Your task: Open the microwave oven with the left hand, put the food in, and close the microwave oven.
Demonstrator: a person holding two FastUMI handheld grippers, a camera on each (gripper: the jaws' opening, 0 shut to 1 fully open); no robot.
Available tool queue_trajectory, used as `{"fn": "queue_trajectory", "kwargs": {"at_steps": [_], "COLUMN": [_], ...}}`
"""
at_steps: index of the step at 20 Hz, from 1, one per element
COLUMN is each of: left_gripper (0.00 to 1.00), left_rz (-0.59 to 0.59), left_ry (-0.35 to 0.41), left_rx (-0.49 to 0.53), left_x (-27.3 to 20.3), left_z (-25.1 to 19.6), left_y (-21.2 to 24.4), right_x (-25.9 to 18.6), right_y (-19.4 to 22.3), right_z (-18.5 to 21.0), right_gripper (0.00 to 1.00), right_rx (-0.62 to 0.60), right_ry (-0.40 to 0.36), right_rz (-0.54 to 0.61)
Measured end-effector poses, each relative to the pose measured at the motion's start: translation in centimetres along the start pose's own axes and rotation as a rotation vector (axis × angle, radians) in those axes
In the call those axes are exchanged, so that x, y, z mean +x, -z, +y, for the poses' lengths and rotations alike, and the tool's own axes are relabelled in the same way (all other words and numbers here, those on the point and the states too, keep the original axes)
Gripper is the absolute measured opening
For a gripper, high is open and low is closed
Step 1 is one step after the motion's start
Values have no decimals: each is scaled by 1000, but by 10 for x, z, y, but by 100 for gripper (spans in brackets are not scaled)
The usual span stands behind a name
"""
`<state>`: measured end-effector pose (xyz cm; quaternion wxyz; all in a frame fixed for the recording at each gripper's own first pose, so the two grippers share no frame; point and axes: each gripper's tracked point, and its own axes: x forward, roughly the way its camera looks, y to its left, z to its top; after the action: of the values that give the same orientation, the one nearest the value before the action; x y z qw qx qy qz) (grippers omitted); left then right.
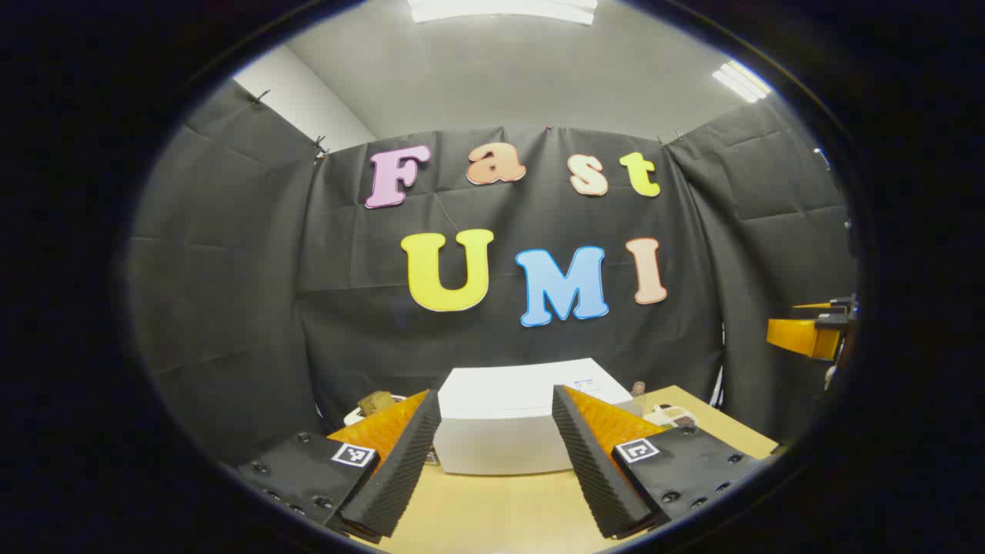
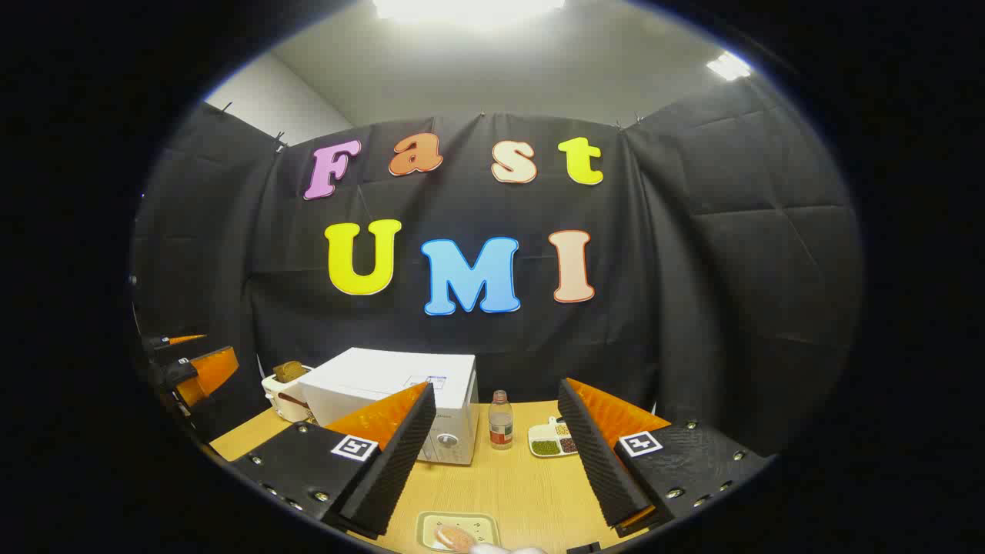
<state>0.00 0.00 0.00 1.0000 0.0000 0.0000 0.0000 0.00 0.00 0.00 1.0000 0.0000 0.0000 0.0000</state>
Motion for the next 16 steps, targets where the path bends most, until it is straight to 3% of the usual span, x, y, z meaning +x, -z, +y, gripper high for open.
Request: {"fn": "queue_trajectory", "kwargs": {"at_steps": [16], "left_gripper": [98], "left_rz": [12], "left_ry": [7], "left_rx": [17], "left_x": [19], "left_z": [-6], "left_y": [17], "right_x": [10], "right_y": [1], "right_z": [-3], "right_gripper": [98], "right_rx": [-7], "right_ry": [10], "right_rz": [11]}}
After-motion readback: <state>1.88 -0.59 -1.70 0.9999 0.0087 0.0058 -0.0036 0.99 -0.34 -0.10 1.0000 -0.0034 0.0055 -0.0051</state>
